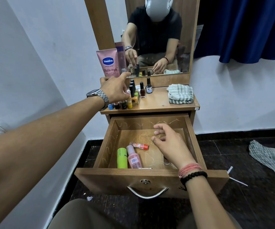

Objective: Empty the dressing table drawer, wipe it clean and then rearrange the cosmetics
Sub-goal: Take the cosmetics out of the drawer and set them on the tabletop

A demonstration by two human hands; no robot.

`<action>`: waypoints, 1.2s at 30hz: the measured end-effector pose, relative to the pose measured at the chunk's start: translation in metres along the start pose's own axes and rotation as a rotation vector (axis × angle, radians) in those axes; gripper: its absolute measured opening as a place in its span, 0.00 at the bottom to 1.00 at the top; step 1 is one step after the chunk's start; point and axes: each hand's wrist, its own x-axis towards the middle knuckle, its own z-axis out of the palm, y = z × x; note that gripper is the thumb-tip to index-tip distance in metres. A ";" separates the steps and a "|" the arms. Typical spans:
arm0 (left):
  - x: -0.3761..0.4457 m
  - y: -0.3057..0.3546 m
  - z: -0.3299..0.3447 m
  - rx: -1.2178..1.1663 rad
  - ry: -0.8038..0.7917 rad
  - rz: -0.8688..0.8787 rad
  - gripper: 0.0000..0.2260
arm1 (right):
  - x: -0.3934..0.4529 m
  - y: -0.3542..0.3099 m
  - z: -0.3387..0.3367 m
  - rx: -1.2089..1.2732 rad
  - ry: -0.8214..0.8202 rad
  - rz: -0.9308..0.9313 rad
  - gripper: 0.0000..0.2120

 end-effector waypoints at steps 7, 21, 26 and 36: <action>-0.001 -0.002 -0.004 -0.010 -0.001 -0.002 0.33 | -0.001 -0.001 0.000 -0.007 -0.009 0.002 0.16; -0.084 0.043 -0.001 -0.210 0.167 0.177 0.11 | 0.000 0.000 0.000 -0.017 -0.012 -0.020 0.13; -0.123 0.051 0.031 -0.440 -0.022 -0.025 0.07 | 0.001 -0.006 0.000 -0.077 -0.003 -0.094 0.12; -0.148 0.036 0.064 -0.397 -0.098 -0.253 0.09 | 0.050 -0.037 0.028 -0.790 -0.477 -0.192 0.19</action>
